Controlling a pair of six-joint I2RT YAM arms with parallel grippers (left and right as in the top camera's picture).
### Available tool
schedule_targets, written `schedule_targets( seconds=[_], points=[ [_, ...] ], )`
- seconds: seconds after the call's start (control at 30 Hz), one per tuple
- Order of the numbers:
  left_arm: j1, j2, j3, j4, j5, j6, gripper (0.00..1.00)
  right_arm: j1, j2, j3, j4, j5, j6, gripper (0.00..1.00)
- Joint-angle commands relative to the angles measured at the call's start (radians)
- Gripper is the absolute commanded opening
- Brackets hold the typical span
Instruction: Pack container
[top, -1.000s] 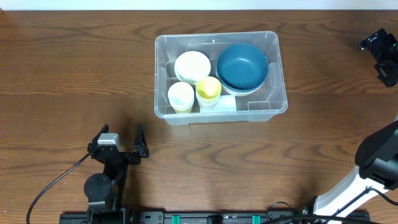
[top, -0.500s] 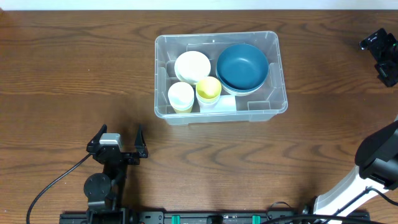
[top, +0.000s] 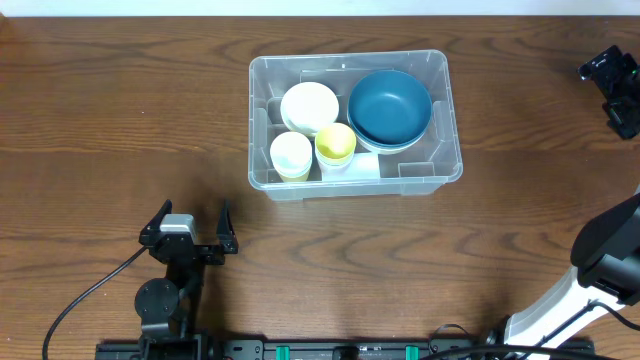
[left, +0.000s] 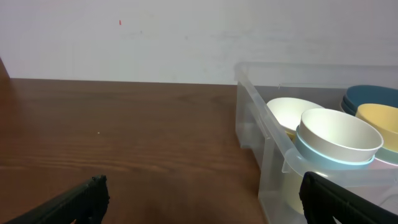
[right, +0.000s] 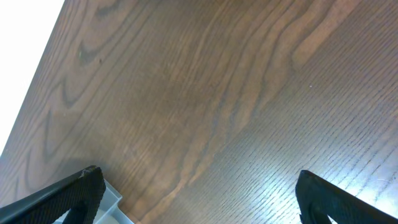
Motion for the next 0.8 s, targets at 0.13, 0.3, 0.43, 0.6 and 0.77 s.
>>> schedule_targets(
  seconds=[0.13,0.3,0.43,0.6,0.77],
  points=[
    [0.004,-0.006,-0.014,-0.04,0.007,0.02,0.98,0.074,-0.006,0.003,-0.001,0.0,0.008,0.99],
    [0.004,-0.006,-0.014,-0.04,0.007,0.02,0.98,0.249,-0.068,0.003,-0.001,0.0,0.008,0.99],
    [0.004,-0.006,-0.014,-0.04,0.007,0.02,0.98,0.438,-0.14,0.003,-0.001,0.0,0.008,0.99],
    [0.004,-0.006,-0.014,-0.04,0.007,0.02,0.98,0.685,-0.227,0.003,-0.01,0.016,-0.011,0.99],
    [0.004,-0.006,-0.014,-0.04,0.007,0.02,0.98,0.907,-0.335,-0.043,0.035,0.348,-0.201,0.99]
  ],
)
